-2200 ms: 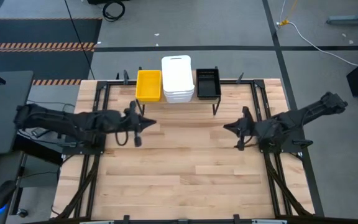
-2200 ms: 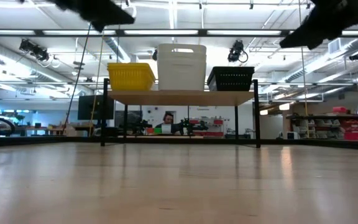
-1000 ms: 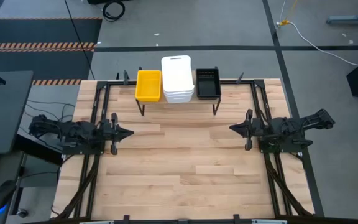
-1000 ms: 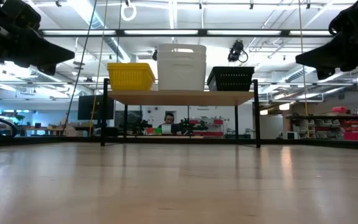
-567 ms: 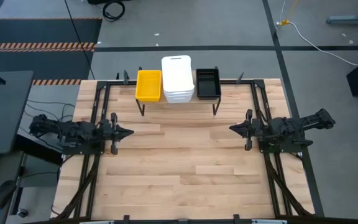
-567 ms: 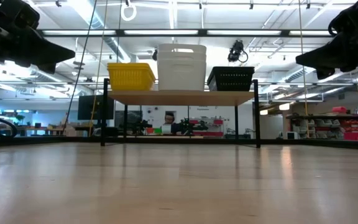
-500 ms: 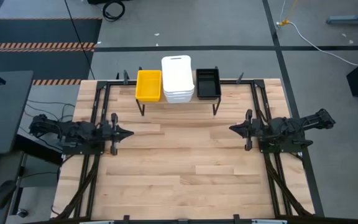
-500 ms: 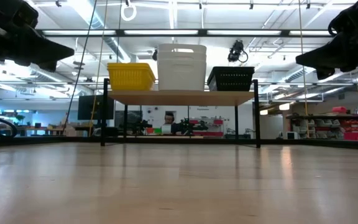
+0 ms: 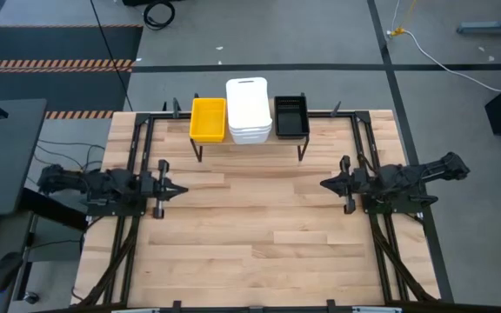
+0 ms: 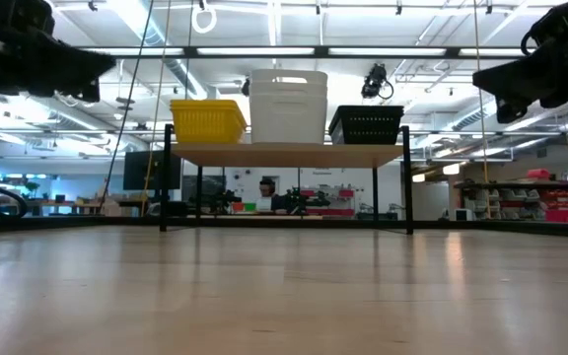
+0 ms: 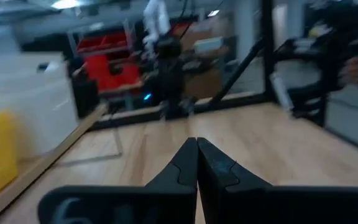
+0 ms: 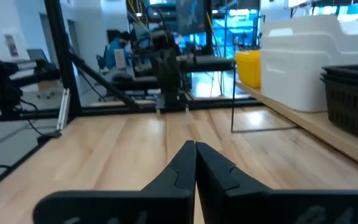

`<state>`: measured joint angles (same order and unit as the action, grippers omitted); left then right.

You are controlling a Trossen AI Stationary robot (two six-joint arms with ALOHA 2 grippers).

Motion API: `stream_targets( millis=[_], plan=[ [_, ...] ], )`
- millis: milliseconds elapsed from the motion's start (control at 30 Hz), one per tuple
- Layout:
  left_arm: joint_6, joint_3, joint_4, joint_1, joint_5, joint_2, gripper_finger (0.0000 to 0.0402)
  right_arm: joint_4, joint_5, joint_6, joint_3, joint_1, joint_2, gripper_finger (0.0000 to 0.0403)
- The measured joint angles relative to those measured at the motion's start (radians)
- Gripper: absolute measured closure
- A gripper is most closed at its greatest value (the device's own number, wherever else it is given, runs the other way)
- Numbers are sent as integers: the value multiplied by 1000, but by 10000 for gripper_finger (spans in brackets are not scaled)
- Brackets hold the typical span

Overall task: Stack baskets on shelf by color
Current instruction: Return to Home Position

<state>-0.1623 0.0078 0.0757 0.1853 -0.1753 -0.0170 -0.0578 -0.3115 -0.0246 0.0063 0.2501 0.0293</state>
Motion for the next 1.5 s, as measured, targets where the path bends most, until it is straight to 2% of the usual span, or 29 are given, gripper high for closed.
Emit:
stream_targets(
  millis=[100, 233, 400, 467, 567, 700, 1000, 1500],
  plan=[
    [-7, 0, 18, -25, 73, 0, 398, -3, 0, -1, 0, 0, 8, 391],
    [-14, 0, 54, -48, 87, -2, 393, -15, -6, -9, 0, -2, 12, 395],
    [-38, 0, 86, -70, 136, -2, 389, -124, -11, 55, 0, -7, 12, 397],
    [-41, 0, 81, -83, 110, -2, 393, -126, -62, 57, 0, -15, 11, 396],
    [-40, 0, 32, -100, 19, -2, 396, -72, -114, -32, 0, -24, 12, 396],
    [9, 0, -19, -113, -68, -4, 383, -17, -114, -110, 0, -25, 12, 396],
    [13, -1, -17, -117, -73, -9, 355, -21, -114, -58, 0, -25, 12, 395],
    [14, -1, -18, -117, -75, -9, 362, -22, -114, -60, 0, -25, 12, 395]
  ],
)
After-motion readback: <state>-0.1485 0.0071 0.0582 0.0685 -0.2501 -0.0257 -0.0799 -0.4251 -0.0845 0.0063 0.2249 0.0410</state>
